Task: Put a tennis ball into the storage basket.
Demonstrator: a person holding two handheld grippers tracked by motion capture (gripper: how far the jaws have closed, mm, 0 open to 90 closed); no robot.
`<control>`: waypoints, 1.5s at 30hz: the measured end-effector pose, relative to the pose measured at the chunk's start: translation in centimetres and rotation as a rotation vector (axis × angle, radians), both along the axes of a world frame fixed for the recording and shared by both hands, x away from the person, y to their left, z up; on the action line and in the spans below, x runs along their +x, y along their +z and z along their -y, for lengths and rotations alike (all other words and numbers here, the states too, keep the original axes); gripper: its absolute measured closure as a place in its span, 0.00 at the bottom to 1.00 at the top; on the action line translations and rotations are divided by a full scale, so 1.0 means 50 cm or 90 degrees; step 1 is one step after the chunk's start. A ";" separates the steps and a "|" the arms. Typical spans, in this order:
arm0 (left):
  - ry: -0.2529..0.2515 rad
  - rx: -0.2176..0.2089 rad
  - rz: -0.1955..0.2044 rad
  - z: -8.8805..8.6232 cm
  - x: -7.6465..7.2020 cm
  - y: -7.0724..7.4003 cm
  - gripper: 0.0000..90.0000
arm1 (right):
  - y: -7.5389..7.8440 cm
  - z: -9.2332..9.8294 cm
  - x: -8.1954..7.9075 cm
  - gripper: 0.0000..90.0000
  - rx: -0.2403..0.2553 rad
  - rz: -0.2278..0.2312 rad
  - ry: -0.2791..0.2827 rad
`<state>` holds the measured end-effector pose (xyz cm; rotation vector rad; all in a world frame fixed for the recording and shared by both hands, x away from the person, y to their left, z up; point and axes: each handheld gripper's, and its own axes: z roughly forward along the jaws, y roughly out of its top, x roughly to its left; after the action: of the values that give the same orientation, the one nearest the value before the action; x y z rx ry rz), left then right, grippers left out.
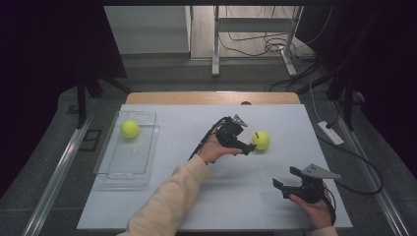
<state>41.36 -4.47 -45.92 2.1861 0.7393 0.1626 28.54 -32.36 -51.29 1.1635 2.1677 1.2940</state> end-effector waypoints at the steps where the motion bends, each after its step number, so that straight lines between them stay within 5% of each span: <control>1: 0.000 0.000 0.000 0.000 0.000 0.000 0.15 | 0.000 0.000 0.000 0.13 0.000 0.000 0.000; 45: 0.008 0.022 -0.014 0.078 0.059 -0.032 0.15 | -0.001 -0.003 0.001 0.13 0.001 0.002 0.000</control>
<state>44.29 -8.36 -47.53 2.2197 0.7682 0.1599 28.59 -32.21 -51.33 1.1607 2.1648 1.2967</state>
